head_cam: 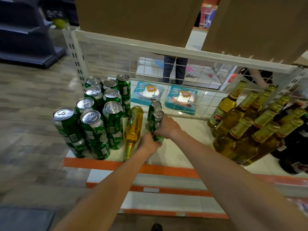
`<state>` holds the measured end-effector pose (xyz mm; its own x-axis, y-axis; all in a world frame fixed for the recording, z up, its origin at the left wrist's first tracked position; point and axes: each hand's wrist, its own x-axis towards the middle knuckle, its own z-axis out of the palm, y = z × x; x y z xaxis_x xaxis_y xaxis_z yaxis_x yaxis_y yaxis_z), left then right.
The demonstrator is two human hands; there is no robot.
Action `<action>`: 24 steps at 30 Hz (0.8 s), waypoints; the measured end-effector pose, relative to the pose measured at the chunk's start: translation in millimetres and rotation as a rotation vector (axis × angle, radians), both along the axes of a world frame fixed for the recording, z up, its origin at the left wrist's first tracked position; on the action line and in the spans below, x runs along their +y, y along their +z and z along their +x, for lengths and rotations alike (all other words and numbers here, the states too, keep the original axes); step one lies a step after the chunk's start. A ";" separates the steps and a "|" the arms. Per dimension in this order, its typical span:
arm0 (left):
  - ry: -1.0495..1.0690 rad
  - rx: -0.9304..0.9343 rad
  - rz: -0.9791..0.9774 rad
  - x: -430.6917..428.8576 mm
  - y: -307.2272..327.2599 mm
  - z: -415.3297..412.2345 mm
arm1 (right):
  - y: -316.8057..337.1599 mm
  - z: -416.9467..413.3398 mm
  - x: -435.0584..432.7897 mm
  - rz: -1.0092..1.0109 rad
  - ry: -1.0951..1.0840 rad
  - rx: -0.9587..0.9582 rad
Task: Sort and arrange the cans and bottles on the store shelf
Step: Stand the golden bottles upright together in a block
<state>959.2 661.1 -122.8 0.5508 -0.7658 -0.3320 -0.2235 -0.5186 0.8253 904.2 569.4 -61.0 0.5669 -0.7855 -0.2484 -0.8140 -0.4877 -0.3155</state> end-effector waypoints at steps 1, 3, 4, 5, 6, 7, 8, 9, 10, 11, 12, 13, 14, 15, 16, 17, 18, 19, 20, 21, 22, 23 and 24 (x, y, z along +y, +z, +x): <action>0.012 0.009 -0.006 1.4 -2.6 3.3 | -2.2 1.9 0.8 0.003 0.006 -0.015; 0.018 0.028 -0.016 5.4 -3.1 8.4 | -2.6 3.8 0.4 -0.003 0.026 -0.010; 0.012 0.031 -0.018 9.7 -0.6 9.9 | -0.6 3.8 0.6 -0.015 0.039 -0.006; 0.001 0.021 -0.017 15.0 3.2 11.5 | 2.0 3.9 0.8 -0.051 0.050 -0.014; -0.005 0.011 -0.009 20.0 5.4 13.8 | 5.7 4.0 1.9 -0.118 0.062 -0.043; -0.006 0.005 -0.009 23.8 3.5 16.5 | 10.4 4.2 4.2 -0.213 0.076 -0.092; 0.002 0.006 -0.011 29.2 3.7 18.8 | 14.5 5.3 7.6 -0.311 0.089 -0.157; 0.002 -0.004 -0.011 35.8 5.0 20.9 | 18.2 7.5 11.8 -0.389 0.105 -0.229; -0.002 -0.014 -0.010 43.9 7.8 23.5 | 21.2 9.9 18.0 -0.427 0.125 -0.294; -0.012 -0.028 -0.003 51.3 8.8 27.4 | 21.9 13.1 24.7 -0.429 0.149 -0.334; -0.019 -0.043 0.004 57.5 8.9 33.5 | 20.7 16.2 31.9 -0.409 0.172 -0.346; -0.012 -0.065 0.004 63.3 9.1 39.8 | 17.3 19.2 38.7 -0.373 0.186 -0.326; 0.007 -0.081 0.004 69.6 9.7 45.3 | 12.3 21.7 46.0 -0.330 0.189 -0.286; 0.028 -0.095 0.011 77.4 11.8 48.9 | 6.7 24.1 53.7 -0.283 0.180 -0.239; 0.048 -0.107 0.019 84.9 12.5 51.7 | -2.1 26.3 59.7 -0.225 0.158 -0.194; 0.064 -0.120 0.030 92.8 12.5 53.4 | -11.5 28.6 65.7 -0.151 0.118 -0.148; 0.074 -0.127 0.036 100.7 10.9 53.4 | -23.1 30.3 71.2 -0.053 0.063 -0.118; 0.074 -0.135 0.041 109.0 8.9 51.4 | -34.4 32.6 77.3 0.071 -0.008 -0.108; 0.072 -0.148 0.042 117.0 6.1 49.1 | -46.3 35.4 83.1 0.209 -0.081 -0.124; 0.071 -0.164 0.046 124.5 1.9 46.8 | -54.6 39.0 90.4 0.344 -0.157 -0.166; 0.073 -0.176 0.052 131.6 -3.3 45.0 | -63.8 42.8 96.8 0.445 -0.225 -0.233; 0.075 -0.182 0.059 137.9 -7.1 43.5 | -69.3 46.5 103.4 0.502 -0.280 -0.302; 0.081 -0.180 0.063 143.8 -10.0 42.5 | -74.2 49.9 108.7 0.534 -0.318 -0.354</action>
<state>1001.7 804.9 -132.8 0.6642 -0.6975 -0.2689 -0.3199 -0.5903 0.7411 954.1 678.1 -135.2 0.4484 -0.7486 -0.4884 -0.6958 0.0506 -0.7165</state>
